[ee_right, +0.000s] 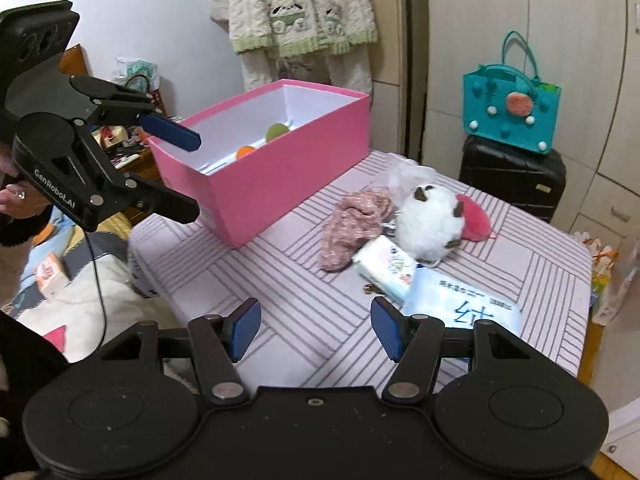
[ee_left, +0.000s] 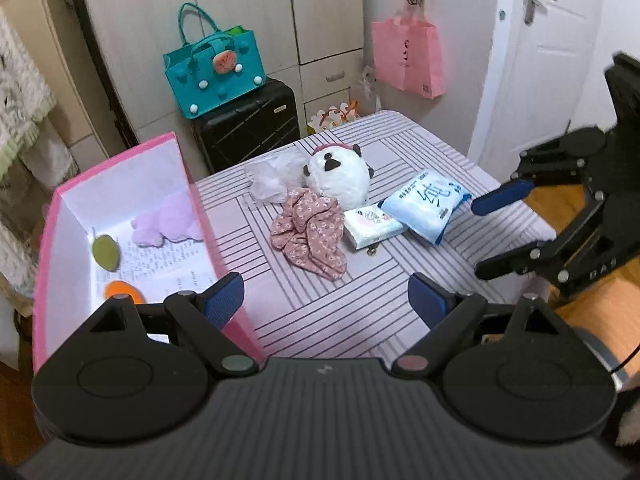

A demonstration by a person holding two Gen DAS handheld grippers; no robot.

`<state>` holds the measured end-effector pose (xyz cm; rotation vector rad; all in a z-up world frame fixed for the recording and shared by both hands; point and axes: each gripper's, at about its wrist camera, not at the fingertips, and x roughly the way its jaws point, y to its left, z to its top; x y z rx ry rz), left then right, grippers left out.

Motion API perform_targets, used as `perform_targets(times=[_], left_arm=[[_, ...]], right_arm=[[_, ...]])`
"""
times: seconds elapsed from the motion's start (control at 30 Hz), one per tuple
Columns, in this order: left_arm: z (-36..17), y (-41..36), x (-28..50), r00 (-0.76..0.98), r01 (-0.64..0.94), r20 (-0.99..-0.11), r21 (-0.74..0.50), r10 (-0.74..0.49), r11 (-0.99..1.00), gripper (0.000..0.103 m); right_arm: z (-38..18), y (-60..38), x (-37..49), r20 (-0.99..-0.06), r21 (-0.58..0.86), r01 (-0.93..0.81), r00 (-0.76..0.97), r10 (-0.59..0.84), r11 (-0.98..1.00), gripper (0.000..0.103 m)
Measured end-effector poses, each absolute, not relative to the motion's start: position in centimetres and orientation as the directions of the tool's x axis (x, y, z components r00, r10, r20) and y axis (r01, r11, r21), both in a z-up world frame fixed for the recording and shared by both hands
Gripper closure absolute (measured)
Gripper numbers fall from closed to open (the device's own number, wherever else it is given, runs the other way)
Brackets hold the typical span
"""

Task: Organize soft objects
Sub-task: 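Move the left tool to the pink floral cloth while the right tool approaches the pink pompom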

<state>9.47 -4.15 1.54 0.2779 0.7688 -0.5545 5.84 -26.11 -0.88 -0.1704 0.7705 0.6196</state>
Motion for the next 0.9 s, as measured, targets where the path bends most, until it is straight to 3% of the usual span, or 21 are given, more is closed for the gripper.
perform_targets(times=[0.53,0.9], left_arm=[[-1.3,-7.5,13.2,0.697,0.459,-0.624,0.008,-0.354,0.888,0.014],[-4.4,-10.5,17.8,0.735,0.384,-0.606,0.001,-0.305,0.924,0.023]], right_arm=[[-2.9,-29.3,11.4,-0.626,0.107,-0.511,0.632,0.458,0.853,0.036],[-3.3,-32.2,15.9,-0.511,0.106,-0.421,0.754,0.412,0.901,0.033]])
